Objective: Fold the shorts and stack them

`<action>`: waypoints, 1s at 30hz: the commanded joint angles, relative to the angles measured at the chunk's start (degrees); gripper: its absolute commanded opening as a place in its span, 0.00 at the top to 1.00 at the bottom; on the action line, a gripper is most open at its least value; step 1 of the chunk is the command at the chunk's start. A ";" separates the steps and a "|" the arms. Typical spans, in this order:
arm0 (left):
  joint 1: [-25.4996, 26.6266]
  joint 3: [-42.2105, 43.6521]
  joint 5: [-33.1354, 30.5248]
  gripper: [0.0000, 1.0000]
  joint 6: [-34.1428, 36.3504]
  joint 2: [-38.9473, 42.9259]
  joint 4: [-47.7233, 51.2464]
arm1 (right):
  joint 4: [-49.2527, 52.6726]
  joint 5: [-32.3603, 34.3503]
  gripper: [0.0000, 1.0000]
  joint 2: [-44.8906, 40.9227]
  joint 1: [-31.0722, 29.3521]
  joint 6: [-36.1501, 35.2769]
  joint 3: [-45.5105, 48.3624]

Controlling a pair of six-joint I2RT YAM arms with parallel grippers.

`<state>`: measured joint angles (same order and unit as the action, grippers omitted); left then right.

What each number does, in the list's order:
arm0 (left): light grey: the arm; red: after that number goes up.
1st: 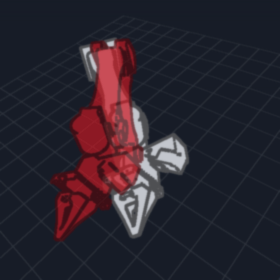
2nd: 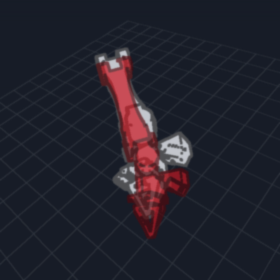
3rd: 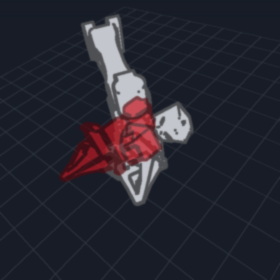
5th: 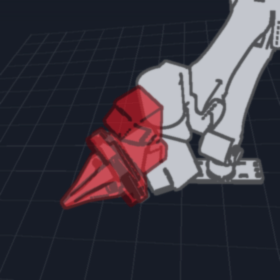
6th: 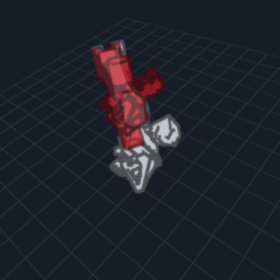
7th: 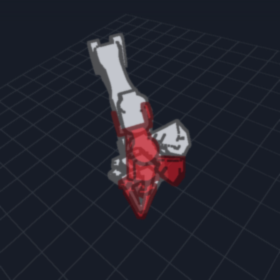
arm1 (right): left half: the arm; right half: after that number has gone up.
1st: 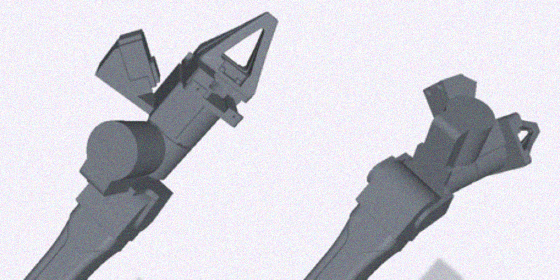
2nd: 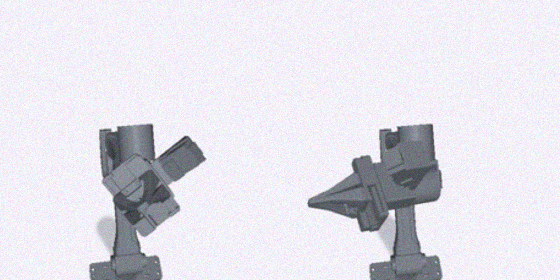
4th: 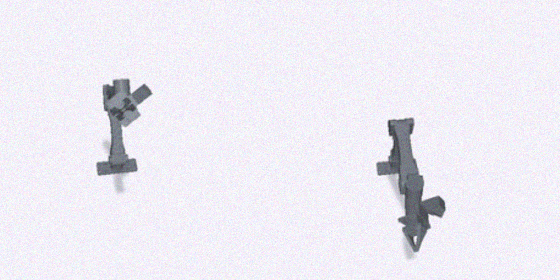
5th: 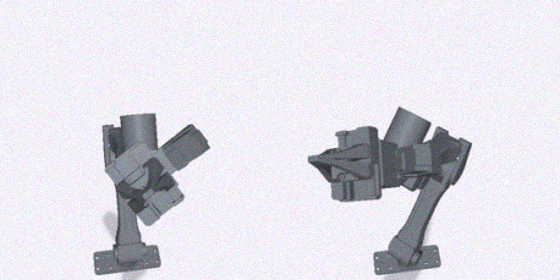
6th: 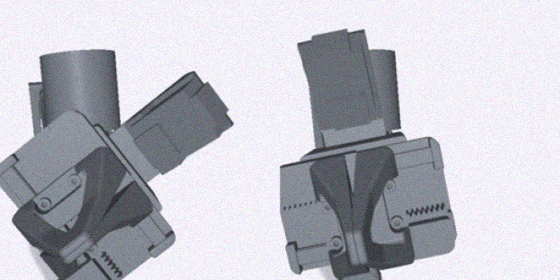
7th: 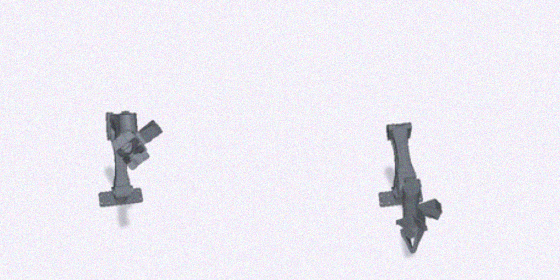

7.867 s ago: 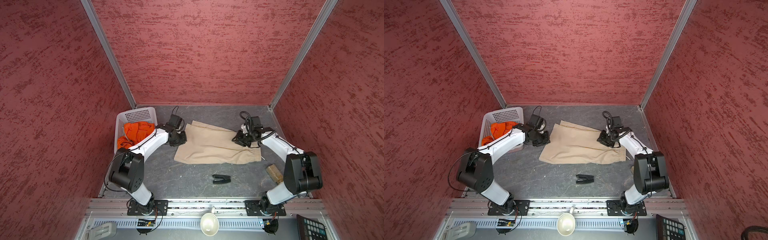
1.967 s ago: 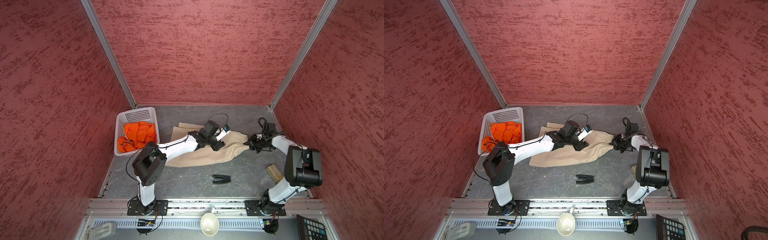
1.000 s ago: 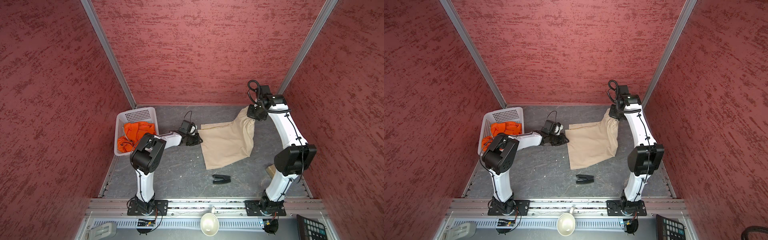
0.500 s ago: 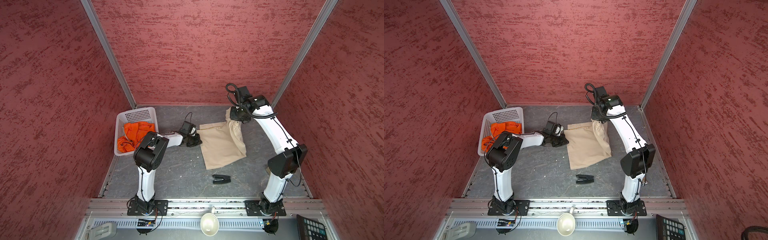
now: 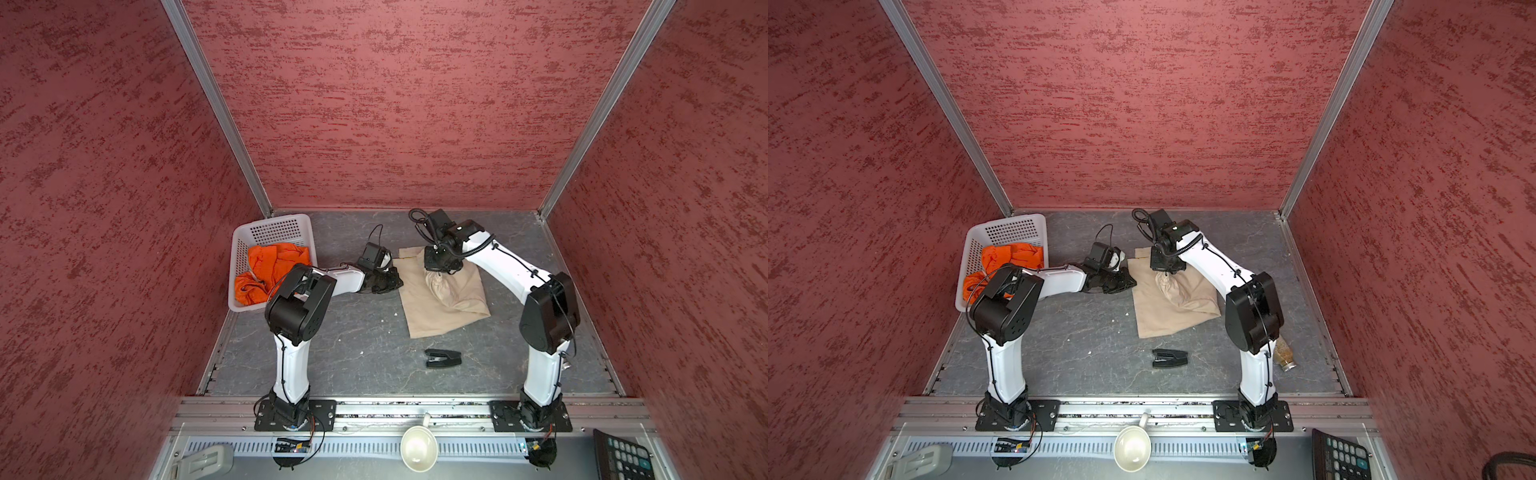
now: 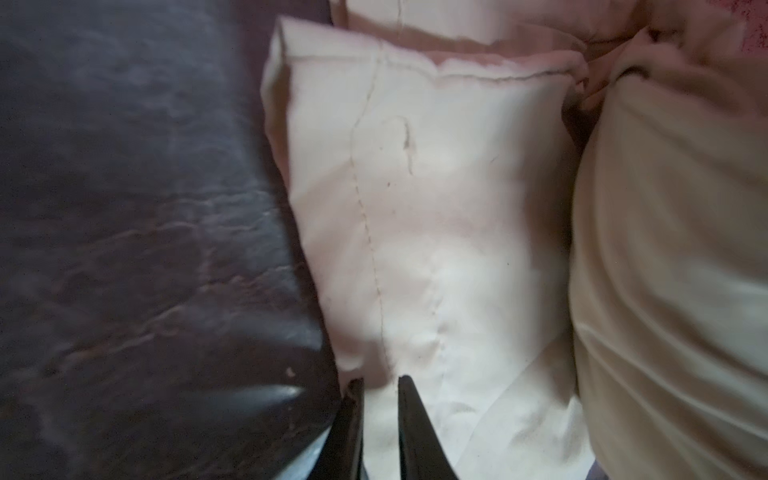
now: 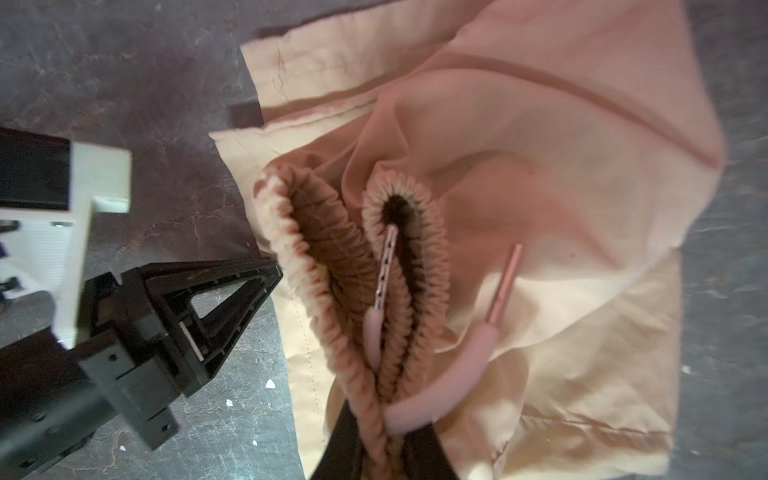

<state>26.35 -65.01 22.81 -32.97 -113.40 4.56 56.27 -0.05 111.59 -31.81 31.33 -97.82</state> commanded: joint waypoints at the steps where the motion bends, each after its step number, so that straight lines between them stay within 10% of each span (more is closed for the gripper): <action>1: -1.59 2.04 -3.14 0.78 -0.91 2.72 -0.12 | -10.03 -6.10 0.78 1.34 -1.80 1.54 2.58; 7: -4.49 3.93 -7.65 0.72 -2.25 9.13 3.35 | -13.47 -7.75 0.46 -0.77 -2.82 1.10 2.77; 15: -5.85 11.49 -12.45 0.71 -2.98 19.49 4.67 | -14.39 -0.96 0.39 -8.70 -4.41 0.32 8.25; 30: -6.33 9.93 -12.78 0.70 -1.63 20.97 6.89 | -8.47 2.78 0.37 14.30 -8.81 -3.97 -0.52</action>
<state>20.40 -53.58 11.22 -35.53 -93.32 10.24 44.66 -1.15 123.79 -41.04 27.53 -95.33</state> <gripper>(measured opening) 0.303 0.628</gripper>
